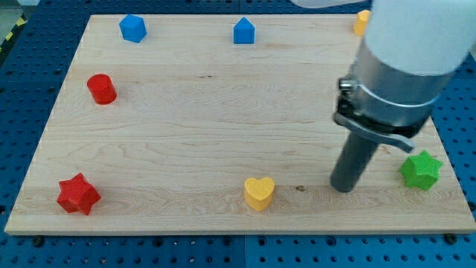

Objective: Place the green star diagonal to the green circle

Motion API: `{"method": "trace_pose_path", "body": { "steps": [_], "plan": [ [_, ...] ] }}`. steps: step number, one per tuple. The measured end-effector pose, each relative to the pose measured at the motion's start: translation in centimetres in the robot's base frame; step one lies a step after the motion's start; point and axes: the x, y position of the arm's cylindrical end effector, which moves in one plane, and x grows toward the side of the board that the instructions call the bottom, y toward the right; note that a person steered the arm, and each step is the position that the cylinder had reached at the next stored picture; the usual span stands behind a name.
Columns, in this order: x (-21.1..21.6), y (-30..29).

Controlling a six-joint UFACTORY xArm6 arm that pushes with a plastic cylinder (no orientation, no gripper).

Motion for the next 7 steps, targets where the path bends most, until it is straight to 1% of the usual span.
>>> {"method": "trace_pose_path", "body": {
  "steps": [1,2,4,5,7],
  "plan": [
    [1.9,1.9],
    [3.0,1.9],
    [3.7,3.8],
    [3.7,3.8],
    [5.0,4.1]
  ]
}}
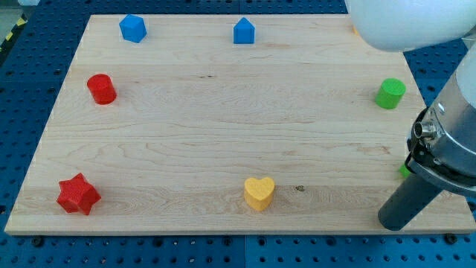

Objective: Place the green star diagonal to the green circle

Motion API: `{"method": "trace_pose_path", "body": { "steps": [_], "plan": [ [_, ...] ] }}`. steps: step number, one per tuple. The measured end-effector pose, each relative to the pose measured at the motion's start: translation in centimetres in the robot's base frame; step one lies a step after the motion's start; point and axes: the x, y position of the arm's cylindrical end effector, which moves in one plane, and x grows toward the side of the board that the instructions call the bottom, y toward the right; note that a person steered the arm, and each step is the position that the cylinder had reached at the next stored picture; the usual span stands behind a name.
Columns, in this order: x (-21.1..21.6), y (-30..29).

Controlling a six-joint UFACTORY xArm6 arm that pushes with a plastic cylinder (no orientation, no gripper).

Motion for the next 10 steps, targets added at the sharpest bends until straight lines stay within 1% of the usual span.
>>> {"method": "trace_pose_path", "body": {
  "steps": [1,2,3,4,5,6,8,10],
  "plan": [
    [0.0,1.1],
    [-0.3,4.4],
    [-1.5,7.8],
    [-4.5,9.1],
    [-6.4,8.2],
    [-6.5,5.0],
    [-5.2,2.9],
    [-5.1,-0.8]
  ]
}}
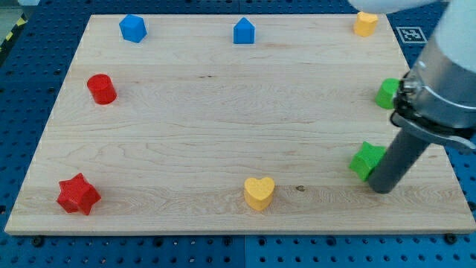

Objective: Place the green star diagonal to the green circle

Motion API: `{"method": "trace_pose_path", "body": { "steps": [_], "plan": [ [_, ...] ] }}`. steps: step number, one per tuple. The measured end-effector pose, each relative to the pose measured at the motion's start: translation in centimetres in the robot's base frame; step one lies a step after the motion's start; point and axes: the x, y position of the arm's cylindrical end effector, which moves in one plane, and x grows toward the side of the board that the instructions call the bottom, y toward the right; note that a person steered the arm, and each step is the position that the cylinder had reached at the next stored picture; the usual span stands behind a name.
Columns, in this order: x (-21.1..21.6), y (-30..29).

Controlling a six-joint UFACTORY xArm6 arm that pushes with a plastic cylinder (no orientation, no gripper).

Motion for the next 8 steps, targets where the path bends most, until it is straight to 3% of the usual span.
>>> {"method": "trace_pose_path", "body": {
  "steps": [5,8],
  "plan": [
    [-7.4,0.0],
    [-5.9,0.0]
  ]
}}
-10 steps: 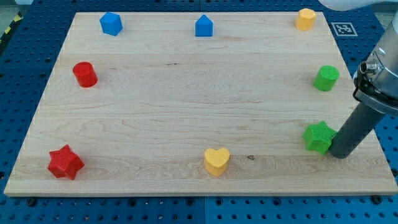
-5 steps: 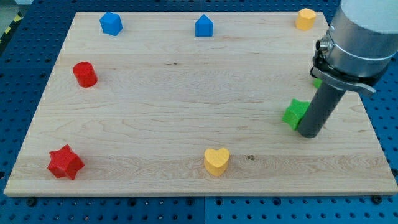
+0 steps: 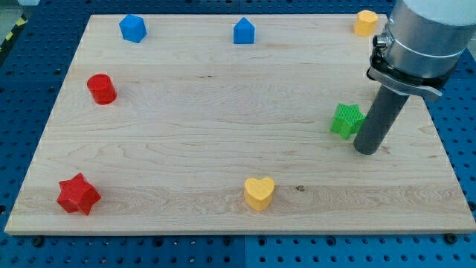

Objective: Place the green star diagonal to the green circle

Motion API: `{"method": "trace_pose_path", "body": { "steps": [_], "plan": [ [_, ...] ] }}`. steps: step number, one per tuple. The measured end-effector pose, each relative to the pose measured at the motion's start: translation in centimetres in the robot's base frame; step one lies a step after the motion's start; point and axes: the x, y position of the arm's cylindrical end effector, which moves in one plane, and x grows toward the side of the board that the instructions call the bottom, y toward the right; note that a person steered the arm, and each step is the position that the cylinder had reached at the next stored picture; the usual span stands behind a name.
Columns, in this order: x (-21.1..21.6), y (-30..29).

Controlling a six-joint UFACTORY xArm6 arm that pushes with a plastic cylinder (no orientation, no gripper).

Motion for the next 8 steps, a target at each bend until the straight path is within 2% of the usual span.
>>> {"method": "trace_pose_path", "body": {
  "steps": [2,8],
  "plan": [
    [-1.8,-0.5],
    [-2.1,1.7]
  ]
}}
